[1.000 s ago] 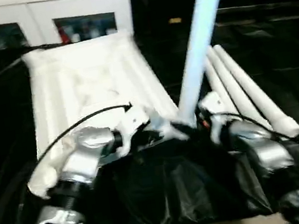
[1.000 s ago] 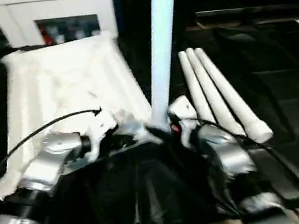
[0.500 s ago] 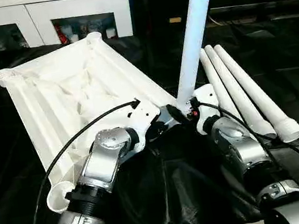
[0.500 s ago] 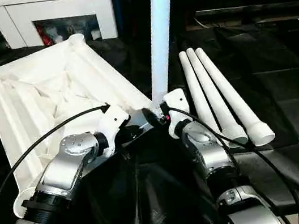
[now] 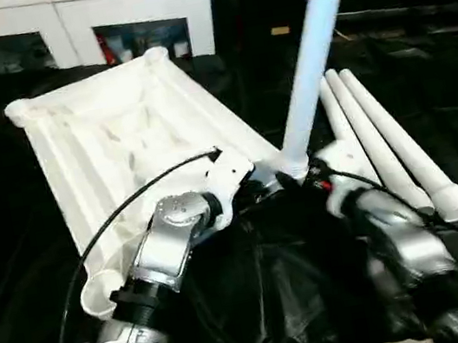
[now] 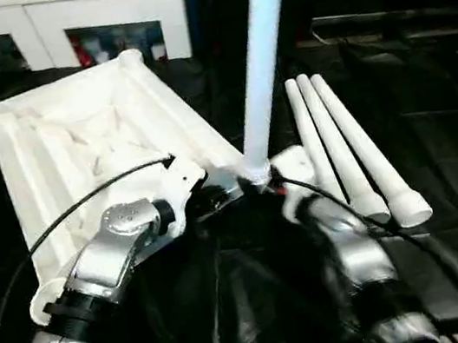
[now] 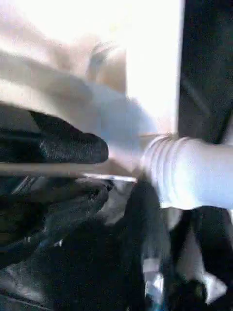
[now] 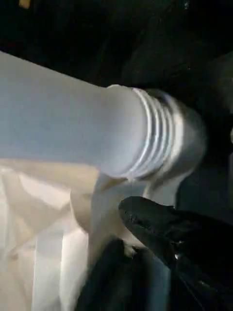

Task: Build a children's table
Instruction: Rotate leg to tighten

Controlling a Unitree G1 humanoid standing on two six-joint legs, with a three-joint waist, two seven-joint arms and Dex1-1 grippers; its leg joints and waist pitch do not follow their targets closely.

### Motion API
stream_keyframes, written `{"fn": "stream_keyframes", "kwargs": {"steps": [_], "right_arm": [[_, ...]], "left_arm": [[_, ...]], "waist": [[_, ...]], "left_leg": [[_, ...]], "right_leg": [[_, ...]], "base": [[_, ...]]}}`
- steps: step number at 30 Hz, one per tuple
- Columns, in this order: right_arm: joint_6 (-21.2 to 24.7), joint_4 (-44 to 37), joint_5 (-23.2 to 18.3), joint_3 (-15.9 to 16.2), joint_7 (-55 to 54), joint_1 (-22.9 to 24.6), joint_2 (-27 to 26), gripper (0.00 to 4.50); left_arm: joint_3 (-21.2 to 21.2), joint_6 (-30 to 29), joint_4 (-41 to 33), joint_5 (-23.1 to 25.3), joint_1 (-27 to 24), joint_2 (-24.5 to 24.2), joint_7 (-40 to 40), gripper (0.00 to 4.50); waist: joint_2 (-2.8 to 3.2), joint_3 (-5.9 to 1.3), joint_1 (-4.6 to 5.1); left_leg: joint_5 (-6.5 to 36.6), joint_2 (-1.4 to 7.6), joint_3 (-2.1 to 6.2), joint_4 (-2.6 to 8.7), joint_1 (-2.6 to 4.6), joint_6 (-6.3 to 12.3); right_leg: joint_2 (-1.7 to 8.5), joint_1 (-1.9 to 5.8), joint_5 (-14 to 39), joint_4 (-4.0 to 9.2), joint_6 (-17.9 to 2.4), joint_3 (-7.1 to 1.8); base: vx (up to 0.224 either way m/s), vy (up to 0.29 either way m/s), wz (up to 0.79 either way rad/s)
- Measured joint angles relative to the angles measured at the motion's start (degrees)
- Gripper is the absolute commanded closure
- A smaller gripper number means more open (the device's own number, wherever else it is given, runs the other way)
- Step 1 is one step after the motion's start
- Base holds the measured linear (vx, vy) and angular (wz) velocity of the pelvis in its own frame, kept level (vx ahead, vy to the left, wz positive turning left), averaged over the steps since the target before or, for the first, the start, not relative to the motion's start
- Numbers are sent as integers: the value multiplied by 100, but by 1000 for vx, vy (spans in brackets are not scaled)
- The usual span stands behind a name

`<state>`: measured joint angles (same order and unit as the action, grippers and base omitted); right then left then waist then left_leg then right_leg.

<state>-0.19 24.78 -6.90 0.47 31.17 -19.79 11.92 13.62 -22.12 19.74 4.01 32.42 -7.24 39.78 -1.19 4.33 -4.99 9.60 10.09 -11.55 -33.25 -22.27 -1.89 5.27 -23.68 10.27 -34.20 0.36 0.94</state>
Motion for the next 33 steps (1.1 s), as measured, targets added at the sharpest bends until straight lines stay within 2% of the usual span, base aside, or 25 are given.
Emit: {"fn": "stream_keyframes", "kwargs": {"steps": [7, 10, 12, 15, 17, 18, 21, 26, 30, 33], "right_arm": [[291, -667, -271, 0, 618, 256, 402, 50], [524, -1040, -402, 11, 913, 424, 627, 50], [724, -1326, -459, 130, 1151, 565, 785, 50], [981, -1623, -431, 476, 1311, 745, 833, 50], [1136, -1643, -312, 658, 1251, 783, 726, 50], [1225, -1602, -215, 723, 1139, 781, 611, 68], [1384, -1303, 20, 793, 765, 655, 411, 86], [1776, -799, 268, 914, 206, 168, 140, 131], [1733, -373, 421, 942, -3, -117, 44, 165], [1666, -71, 528, 968, -75, -283, -32, 184]], "left_arm": [[-256, -14, -214, -67, 100, -310, -18, 348], [-567, -71, -257, -118, 177, -583, -170, 348], [-831, -108, -250, -88, 296, -880, -384, 348], [-1102, -205, -257, 88, 429, -1366, -663, 348], [-1151, -365, -280, 268, 413, -1657, -796, 348], [-1180, -478, -281, 375, 378, -1811, -837, 366], [-1249, -682, -309, 485, 182, -2026, -899, 384], [-991, -732, 9, 688, -74, -2419, -814, 431], [-679, -611, 150, 732, -175, -2435, -535, 450], [-512, -602, 138, 830, -181, -2528, -339, 450]], "waist": [[0, 0, -16], [-1, 0, -14], [-4, -2, -9], [-8, -5, 1], [-14, -7, 2], [-19, -7, 0], [-52, -16, -11], [-104, -30, -18], [-122, -39, -49], [-136, -49, -20]], "left_leg": [[14, 4, 6, -40, -1, -25], [14, 4, 8, -45, -1, -24], [14, 5, 13, -47, -2, -25], [13, 11, 15, -47, 0, -25], [13, 11, 15, -47, 0, -26], [13, 11, 15, -48, -4, -27], [13, 9, 12, -55, -11, -27], [13, 8, 14, -66, -21, -27], [13, 7, 13, -66, -25, -28], [9, 7, 13, -67, -18, -34]], "right_leg": [[0, 5, -5, -27, 5, -1], [0, 7, -10, -29, 6, -1], [-2, 5, -23, -28, 29, 0], [-7, 4, -22, -30, 32, 1], [-7, 3, -21, -30, 34, 0], [-7, -1, -21, -30, 34, 0], [-4, -2, -21, -29, 34, -1], [-3, -1, -22, -31, 32, -2], [0, 2, -22, -34, 32, -4], [0, -1, -22, -52, 33, -5]], "base": [[0, 0, 0], [0, 0, 0], [0, 0, 0], [0, 0, 0], [0, 0, 0], [0, 0, 0], [0, 0, 0], [0, 0, 0], [0, 0, 0], [0, 0, 0]]}}
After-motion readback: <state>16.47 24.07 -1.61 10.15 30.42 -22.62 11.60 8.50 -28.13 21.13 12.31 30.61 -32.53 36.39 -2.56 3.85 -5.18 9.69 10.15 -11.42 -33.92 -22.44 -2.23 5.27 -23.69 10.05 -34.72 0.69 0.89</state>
